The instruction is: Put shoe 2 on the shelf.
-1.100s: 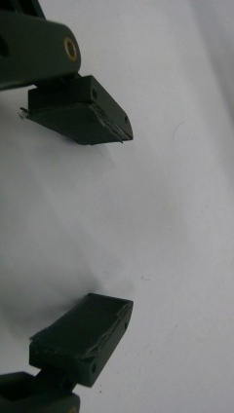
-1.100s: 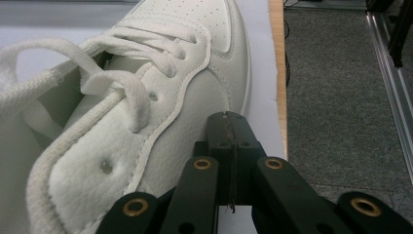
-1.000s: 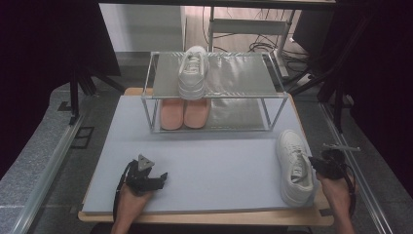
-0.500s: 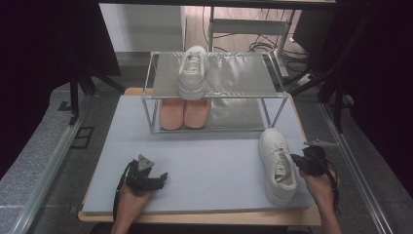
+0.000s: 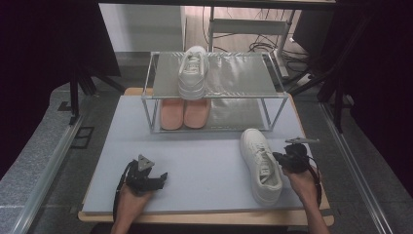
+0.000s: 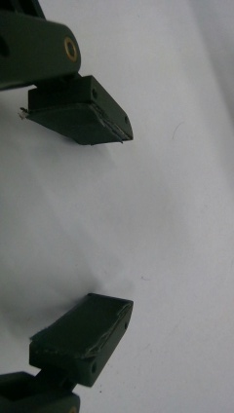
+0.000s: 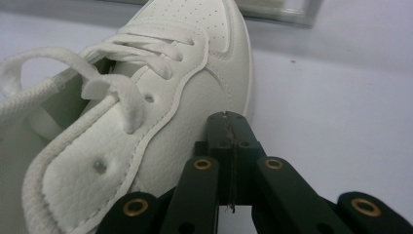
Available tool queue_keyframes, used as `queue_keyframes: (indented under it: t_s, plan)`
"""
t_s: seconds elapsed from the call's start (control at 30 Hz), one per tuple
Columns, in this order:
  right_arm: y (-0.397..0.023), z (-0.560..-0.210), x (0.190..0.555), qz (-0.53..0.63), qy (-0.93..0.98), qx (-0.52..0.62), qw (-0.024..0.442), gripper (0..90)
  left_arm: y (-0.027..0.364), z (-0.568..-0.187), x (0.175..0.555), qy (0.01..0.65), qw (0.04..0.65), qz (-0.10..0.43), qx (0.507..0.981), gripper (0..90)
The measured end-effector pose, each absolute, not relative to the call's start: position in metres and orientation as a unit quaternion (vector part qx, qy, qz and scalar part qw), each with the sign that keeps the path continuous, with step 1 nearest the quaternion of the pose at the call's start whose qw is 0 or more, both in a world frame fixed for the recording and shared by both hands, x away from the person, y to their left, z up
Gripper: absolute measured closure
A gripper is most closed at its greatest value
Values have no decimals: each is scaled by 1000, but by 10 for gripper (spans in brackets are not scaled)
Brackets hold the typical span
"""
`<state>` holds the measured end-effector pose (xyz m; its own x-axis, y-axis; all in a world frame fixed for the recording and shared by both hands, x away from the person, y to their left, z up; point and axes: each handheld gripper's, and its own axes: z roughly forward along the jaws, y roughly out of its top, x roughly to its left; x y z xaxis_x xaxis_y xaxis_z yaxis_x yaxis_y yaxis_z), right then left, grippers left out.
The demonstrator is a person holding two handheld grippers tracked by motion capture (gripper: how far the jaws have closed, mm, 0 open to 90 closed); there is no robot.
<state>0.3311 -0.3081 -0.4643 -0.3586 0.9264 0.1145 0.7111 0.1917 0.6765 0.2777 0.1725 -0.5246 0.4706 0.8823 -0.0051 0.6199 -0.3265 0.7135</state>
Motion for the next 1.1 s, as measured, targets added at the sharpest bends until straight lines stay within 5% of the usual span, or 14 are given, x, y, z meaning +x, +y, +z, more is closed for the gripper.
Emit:
queue_keyframes:
  t_s: [1.1]
  plan:
    - [-214,-465,354,349,819,447,82,900,173,-524,277,473,330,198,793,190]
